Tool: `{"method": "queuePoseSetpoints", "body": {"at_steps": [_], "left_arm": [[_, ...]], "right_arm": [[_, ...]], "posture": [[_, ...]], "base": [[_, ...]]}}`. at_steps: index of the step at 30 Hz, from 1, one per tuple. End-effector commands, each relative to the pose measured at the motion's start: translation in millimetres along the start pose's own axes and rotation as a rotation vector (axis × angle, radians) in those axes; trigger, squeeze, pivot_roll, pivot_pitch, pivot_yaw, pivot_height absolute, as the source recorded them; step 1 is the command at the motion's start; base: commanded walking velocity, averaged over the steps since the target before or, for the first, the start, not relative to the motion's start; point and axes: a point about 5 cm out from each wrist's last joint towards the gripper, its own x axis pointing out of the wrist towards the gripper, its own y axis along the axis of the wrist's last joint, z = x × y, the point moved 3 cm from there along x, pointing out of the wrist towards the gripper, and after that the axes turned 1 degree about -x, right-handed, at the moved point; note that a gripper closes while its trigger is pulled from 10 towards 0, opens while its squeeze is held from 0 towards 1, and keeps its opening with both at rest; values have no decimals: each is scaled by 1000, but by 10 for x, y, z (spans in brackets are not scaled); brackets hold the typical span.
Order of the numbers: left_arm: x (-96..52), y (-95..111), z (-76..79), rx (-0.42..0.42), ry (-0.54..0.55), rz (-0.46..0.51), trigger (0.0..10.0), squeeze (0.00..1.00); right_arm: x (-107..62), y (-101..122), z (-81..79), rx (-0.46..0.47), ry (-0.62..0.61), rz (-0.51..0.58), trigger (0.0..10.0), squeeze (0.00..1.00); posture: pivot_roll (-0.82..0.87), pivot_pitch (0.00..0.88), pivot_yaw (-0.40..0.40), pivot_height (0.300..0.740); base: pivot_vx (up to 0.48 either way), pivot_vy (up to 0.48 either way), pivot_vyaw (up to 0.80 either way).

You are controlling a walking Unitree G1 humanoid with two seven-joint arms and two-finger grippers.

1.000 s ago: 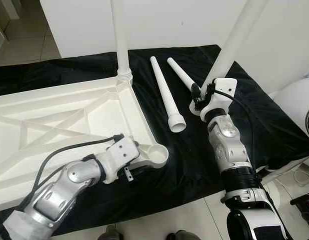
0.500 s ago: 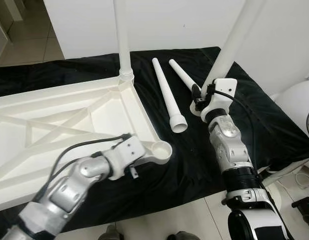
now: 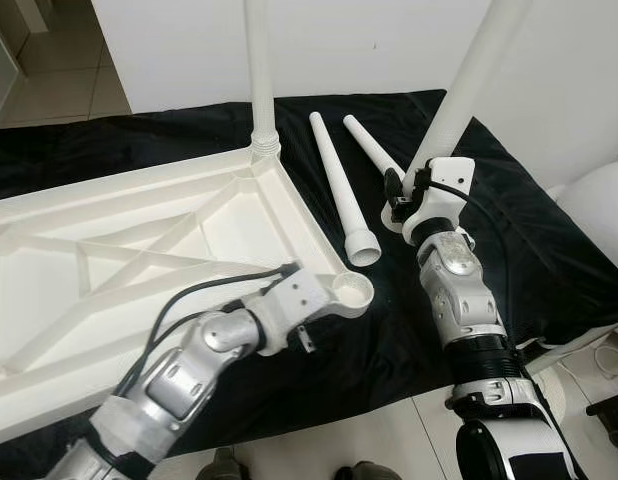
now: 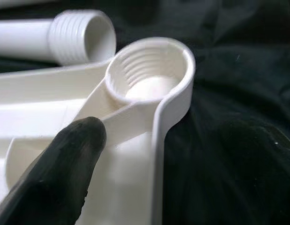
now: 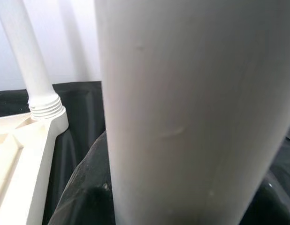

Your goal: Building children table

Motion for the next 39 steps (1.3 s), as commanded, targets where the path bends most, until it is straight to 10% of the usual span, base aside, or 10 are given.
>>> {"method": "queuePoseSetpoints", "body": {"at_steps": [1, 12, 20, 39], "left_arm": [[50, 47, -11, 13, 22, 5, 10000, 0], [64, 211, -205, -46, 179, 79, 10000, 0], [-184, 525, -530, -133, 273, 228, 10000, 0], [-473, 137, -544, -146, 334, 130, 10000, 0]], "right_arm": [[-23, -14, -33, -11, 20, -9, 10000, 0], [-96, -88, -130, 7, 70, -34, 10000, 0], [-258, -72, -422, -31, 268, 18, 10000, 0], [-574, -186, -590, -65, 449, -9, 10000, 0]], "posture": [[-53, 48, 7, 740], [-52, 48, 9, 740], [-39, 34, 2, 740], [-37, 21, -12, 740]], "base": [[0, 0, 0], [0, 0, 0], [0, 0, 0], [0, 0, 0]]}}
